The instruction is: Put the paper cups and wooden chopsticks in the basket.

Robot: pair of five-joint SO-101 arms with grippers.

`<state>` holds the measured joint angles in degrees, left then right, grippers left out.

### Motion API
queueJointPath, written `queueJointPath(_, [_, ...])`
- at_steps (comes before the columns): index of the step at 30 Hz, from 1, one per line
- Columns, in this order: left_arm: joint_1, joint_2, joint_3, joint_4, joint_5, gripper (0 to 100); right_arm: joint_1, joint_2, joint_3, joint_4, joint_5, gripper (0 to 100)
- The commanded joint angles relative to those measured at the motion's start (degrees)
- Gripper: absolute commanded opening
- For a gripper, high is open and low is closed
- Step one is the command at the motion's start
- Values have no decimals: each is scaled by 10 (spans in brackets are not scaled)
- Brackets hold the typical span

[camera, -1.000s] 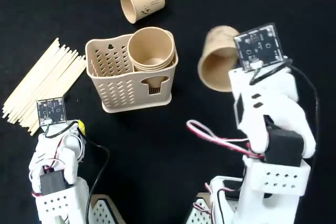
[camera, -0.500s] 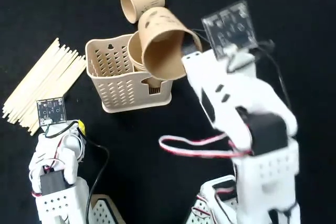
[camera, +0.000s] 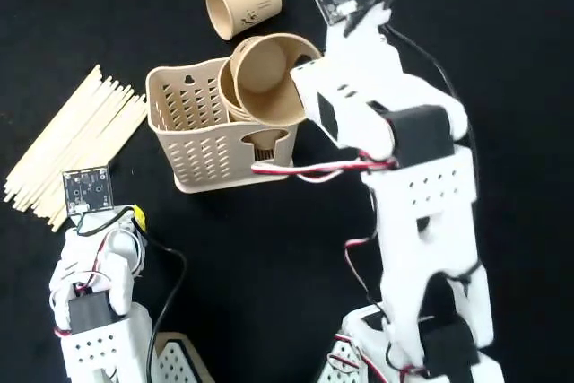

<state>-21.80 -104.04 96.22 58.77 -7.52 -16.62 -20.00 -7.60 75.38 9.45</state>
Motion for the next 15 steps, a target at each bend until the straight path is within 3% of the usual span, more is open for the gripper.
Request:
queueJointPath(1, [-6,-4,11,-11,-3,180,-9,16,-30,11,-4,20])
queueJointPath(9, [-4,-4,11,-11,-3,180,-79,25,-47,-5,32,345])
queueJointPath(15, [-6,-4,11,-11,-3,180,-105,27,-49,-135,40,312])
